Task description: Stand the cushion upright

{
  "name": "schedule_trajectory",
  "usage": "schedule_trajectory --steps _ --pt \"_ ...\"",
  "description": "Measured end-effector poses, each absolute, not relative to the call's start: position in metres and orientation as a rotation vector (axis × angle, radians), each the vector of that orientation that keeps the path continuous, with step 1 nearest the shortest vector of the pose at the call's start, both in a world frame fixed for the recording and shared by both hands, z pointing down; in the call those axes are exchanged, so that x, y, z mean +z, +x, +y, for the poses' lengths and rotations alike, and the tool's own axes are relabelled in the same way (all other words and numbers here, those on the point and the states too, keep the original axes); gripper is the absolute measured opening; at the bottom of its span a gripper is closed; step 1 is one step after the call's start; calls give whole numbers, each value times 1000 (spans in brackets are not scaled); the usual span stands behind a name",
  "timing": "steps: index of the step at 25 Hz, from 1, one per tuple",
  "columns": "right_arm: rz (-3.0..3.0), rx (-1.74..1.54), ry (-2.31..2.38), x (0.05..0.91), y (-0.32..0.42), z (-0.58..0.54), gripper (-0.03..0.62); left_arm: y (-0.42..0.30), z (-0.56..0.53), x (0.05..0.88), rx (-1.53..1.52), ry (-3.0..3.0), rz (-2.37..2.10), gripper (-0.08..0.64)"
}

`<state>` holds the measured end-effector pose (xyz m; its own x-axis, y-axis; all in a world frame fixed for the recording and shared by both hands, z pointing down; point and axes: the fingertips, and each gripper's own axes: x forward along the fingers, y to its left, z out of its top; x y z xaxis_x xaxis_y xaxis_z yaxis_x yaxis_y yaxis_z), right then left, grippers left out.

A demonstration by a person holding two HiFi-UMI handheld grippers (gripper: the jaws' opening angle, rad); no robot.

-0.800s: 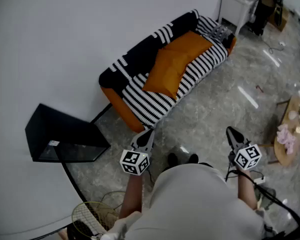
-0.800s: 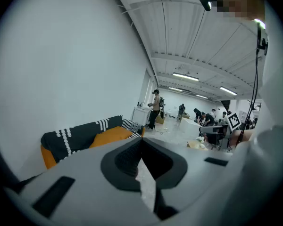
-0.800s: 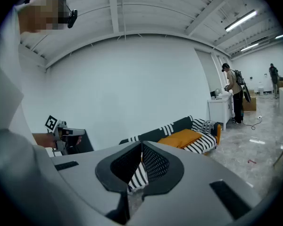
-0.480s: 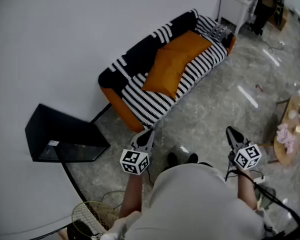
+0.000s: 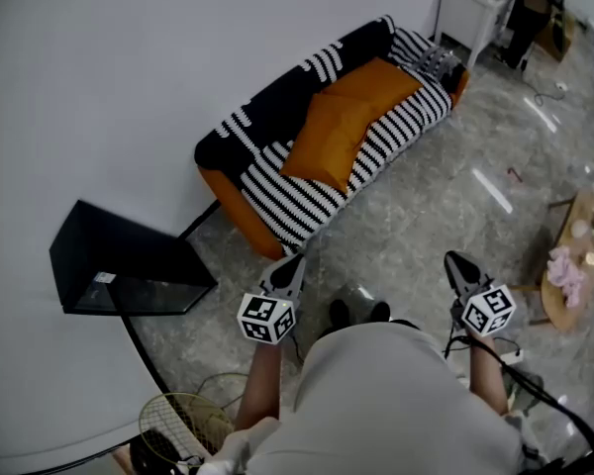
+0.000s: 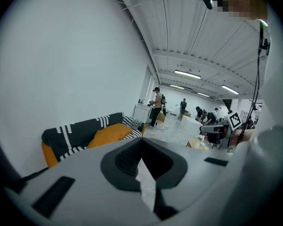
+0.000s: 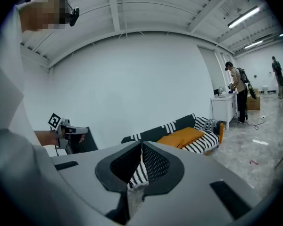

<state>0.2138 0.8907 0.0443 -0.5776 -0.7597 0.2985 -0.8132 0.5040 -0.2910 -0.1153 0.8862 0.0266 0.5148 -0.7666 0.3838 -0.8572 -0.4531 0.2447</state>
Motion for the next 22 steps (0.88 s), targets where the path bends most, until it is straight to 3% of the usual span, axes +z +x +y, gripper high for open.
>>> schedule_trajectory --steps 22 --pt "-2635 650 1238 66 266 886 40 -62 895 45 267 2278 -1388 2"
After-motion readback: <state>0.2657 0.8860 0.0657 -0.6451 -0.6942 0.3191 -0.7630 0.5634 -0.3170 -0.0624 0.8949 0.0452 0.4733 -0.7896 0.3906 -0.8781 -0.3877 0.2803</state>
